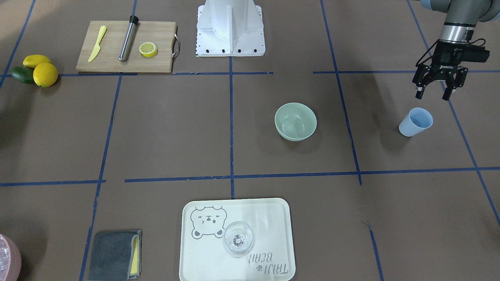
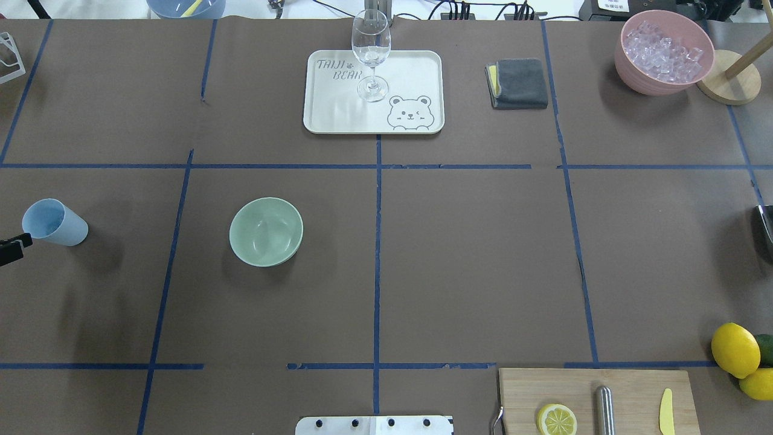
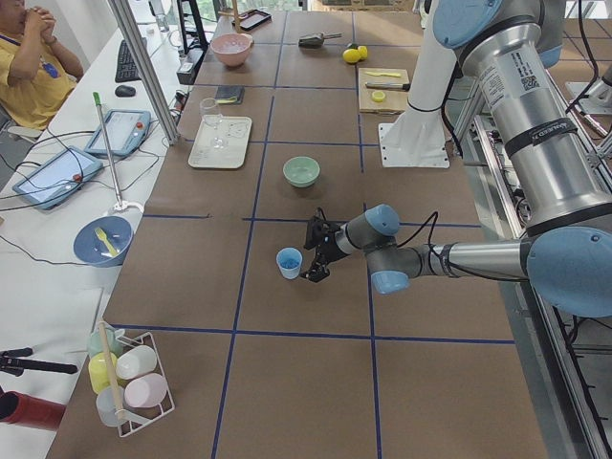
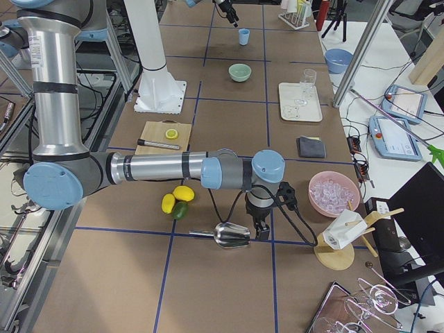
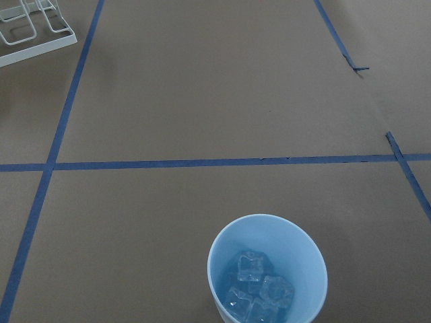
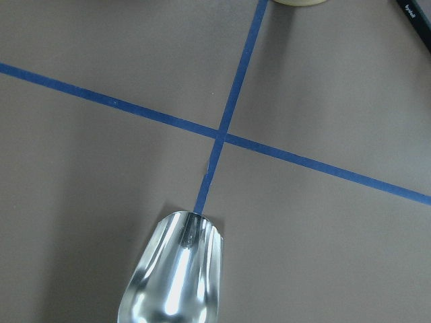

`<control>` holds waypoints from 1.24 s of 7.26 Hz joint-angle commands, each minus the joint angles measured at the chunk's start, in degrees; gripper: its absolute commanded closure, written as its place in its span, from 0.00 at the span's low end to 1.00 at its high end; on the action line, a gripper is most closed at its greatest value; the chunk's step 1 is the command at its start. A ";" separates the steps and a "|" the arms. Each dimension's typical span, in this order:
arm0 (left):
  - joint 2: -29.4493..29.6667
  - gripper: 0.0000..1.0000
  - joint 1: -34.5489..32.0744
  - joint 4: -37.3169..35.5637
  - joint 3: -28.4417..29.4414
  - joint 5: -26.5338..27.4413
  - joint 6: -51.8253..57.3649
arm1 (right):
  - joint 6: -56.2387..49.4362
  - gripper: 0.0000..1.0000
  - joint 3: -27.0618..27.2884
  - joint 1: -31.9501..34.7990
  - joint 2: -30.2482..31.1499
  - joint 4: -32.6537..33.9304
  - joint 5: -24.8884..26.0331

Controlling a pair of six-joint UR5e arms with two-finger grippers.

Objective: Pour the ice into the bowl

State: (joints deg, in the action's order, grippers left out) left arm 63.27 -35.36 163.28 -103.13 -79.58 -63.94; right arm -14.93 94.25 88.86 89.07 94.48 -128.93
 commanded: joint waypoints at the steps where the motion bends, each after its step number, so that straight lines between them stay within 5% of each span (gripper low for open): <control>1: 2.28 0.00 2.82 -0.16 1.78 3.27 -0.66 | 0.07 0.00 -0.12 0.00 -0.04 0.00 0.00; 9: 11.52 0.05 3.81 0.11 12.60 7.51 -0.40 | 0.07 0.00 -0.29 0.00 0.05 0.00 0.00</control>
State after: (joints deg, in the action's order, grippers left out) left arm 73.96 -31.56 163.21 -91.56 -72.39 -64.57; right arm -14.85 93.95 88.86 89.12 94.48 -128.93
